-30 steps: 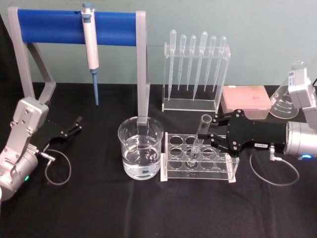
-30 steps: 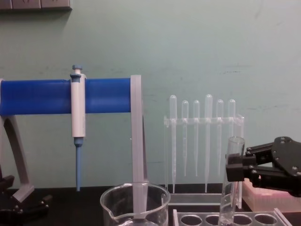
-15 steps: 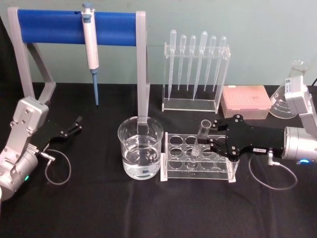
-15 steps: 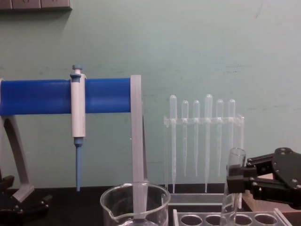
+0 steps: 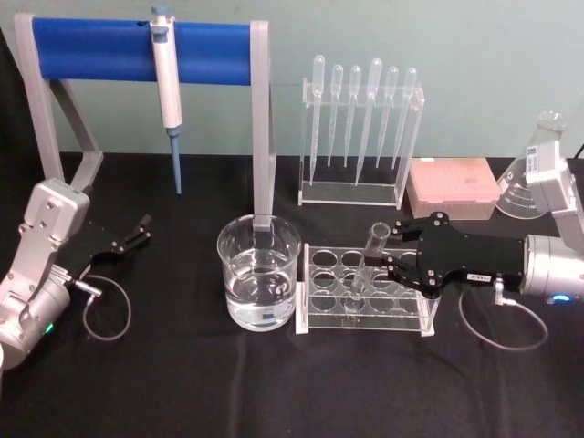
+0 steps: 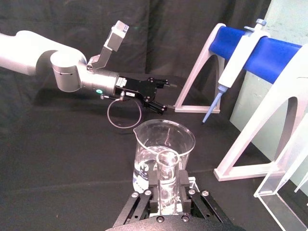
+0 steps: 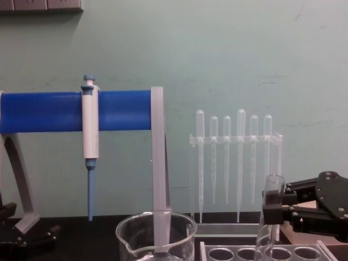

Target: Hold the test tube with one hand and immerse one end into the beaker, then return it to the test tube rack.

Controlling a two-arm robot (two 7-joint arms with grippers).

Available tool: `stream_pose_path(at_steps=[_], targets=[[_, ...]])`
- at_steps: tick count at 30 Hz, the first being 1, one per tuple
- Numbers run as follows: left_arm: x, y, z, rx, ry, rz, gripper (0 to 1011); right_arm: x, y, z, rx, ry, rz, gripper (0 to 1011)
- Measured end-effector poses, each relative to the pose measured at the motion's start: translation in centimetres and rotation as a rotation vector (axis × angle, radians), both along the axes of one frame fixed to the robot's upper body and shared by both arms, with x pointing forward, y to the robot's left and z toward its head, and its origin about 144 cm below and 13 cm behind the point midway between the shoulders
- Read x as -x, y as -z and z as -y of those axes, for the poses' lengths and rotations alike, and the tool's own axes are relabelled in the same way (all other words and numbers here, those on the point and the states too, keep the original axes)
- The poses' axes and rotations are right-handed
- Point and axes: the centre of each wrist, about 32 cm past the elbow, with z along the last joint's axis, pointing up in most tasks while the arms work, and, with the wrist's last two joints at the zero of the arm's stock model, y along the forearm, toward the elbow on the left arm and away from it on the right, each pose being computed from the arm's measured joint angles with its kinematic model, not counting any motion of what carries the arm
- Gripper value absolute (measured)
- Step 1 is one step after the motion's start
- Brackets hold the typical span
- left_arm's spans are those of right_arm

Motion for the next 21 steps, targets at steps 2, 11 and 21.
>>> stream_pose_path(at_steps=[2, 11, 21], targets=[[0.0, 0.0, 0.0, 0.0, 0.0, 0.0, 1000, 0.0, 0.0, 0.0, 0.0, 0.0, 0.0, 295], [0.0, 0.0, 0.0, 0.0, 0.0, 0.0, 1000, 0.0, -0.1, 0.0, 0.0, 0.0, 0.001, 574], [0.0, 0.0, 0.0, 0.0, 0.0, 0.0, 1000, 1.4, -1.6, 0.1, -0.055, -0.007, 0.08, 898]])
